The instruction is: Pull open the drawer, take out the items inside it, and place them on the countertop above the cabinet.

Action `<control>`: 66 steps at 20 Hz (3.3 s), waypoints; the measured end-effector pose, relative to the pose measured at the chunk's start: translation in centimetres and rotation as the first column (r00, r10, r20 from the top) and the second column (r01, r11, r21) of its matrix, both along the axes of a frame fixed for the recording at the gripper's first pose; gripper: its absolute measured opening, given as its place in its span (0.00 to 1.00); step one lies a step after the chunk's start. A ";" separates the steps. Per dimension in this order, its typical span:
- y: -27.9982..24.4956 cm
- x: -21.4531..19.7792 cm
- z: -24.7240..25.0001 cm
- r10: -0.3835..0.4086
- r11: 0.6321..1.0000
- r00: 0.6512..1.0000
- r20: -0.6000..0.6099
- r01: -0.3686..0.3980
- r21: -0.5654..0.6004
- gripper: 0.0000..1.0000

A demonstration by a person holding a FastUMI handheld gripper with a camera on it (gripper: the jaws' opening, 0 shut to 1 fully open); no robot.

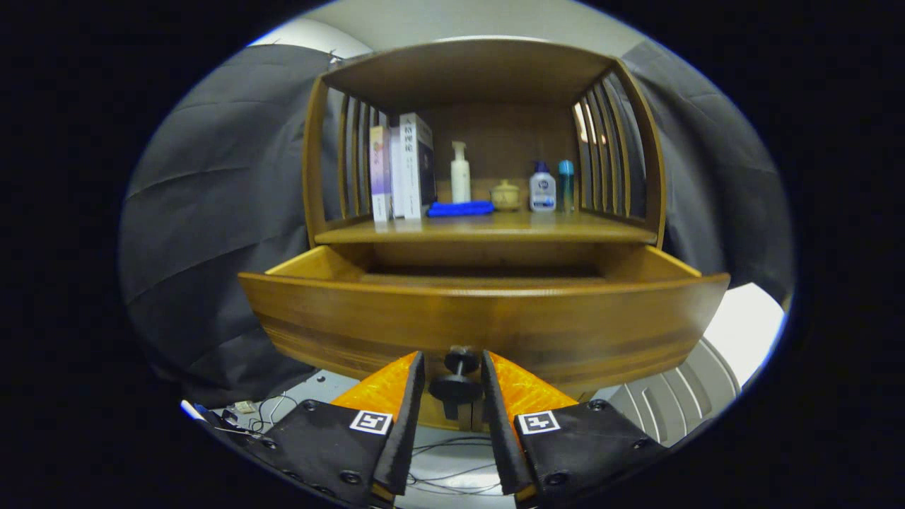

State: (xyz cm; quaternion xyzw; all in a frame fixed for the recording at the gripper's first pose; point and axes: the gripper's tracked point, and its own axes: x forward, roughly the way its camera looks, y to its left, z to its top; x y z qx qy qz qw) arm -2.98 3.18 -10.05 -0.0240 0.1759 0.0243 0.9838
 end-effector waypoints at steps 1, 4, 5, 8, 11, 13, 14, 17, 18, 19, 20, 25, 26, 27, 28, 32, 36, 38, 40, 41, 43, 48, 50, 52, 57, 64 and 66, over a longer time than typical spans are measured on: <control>0.4 0.0 1.0 0.018 1.000 0.999 0.029 -0.018 -0.012 0.58; 0.6 -0.2 3.6 0.027 0.999 0.996 0.089 -0.024 -0.036 0.70; 0.8 0.0 4.5 0.031 0.999 0.994 0.103 -0.028 -0.026 0.74; 0.7 0.9 7.1 0.026 1.000 0.992 0.124 -0.025 -0.007 0.86; 0.2 2.2 9.1 0.024 1.000 0.993 0.117 -0.026 0.016 0.98; -0.5 2.9 10.3 0.014 0.999 0.994 0.109 -0.018 0.032 0.98; -0.7 3.4 10.7 0.011 0.999 0.995 0.099 -0.015 0.041 0.98; -1.0 5.2 11.6 0.013 0.997 0.999 0.043 -0.016 0.077 0.98; -1.1 5.7 11.6 0.017 0.996 1.000 0.016 -0.018 0.087 0.98; -1.1 6.2 11.4 0.025 0.995 1.000 -0.015 -0.023 0.093 0.98; -1.0 6.5 11.1 0.035 0.995 0.998 -0.050 -0.030 0.097 0.99; -1.5 8.9 9.8 0.046 0.997 0.985 -0.167 -0.036 0.064 0.98; -1.6 9.2 9.3 0.044 0.997 0.980 -0.195 -0.032 0.066 0.98; -1.4 9.4 8.8 0.049 0.997 0.973 -0.225 -0.035 0.066 0.98; -1.4 9.7 8.3 0.049 0.997 0.965 -0.256 -0.035 0.062 0.98; -1.2 10.9 5.6 0.037 0.997 0.925 -0.378 -0.008 0.078 0.98; -1.7 11.6 2.0 0.017 0.997 0.879 -0.477 0.019 0.071 0.98; -2.2 11.6 0.4 0.008 0.996 0.858 -0.514 0.041 0.084 0.98; -2.8 11.5 -1.0 0.005 0.996 0.836 -0.548 0.046 0.080 0.98; -3.3 11.6 -1.4 -0.004 0.996 0.831 -0.557 0.052 0.071 0.98; -3.6 11.8 -2.1 -0.014 0.995 0.819 -0.574 0.067 0.070 0.98; -3.6 11.5 -4.2 -0.016 0.992 0.786 -0.618 0.091 0.089 0.83; -3.7 11.4 -4.8 -0.025 0.991 0.782 -0.623 0.099 0.085 0.74; -3.8 11.4 -5.0 -0.035 0.988 0.783 -0.620 0.122 0.098 0.54; -4.2 11.6 -4.8 -0.051 0.985 0.809 -0.586 0.137 0.103 0.24; -3.2 11.1 -2.4 0.012 0.991 0.862 -0.507 0.058 0.123 0.09; -3.0 10.8 -1.6 0.027 0.990 0.879 -0.476 0.041 0.132 0.09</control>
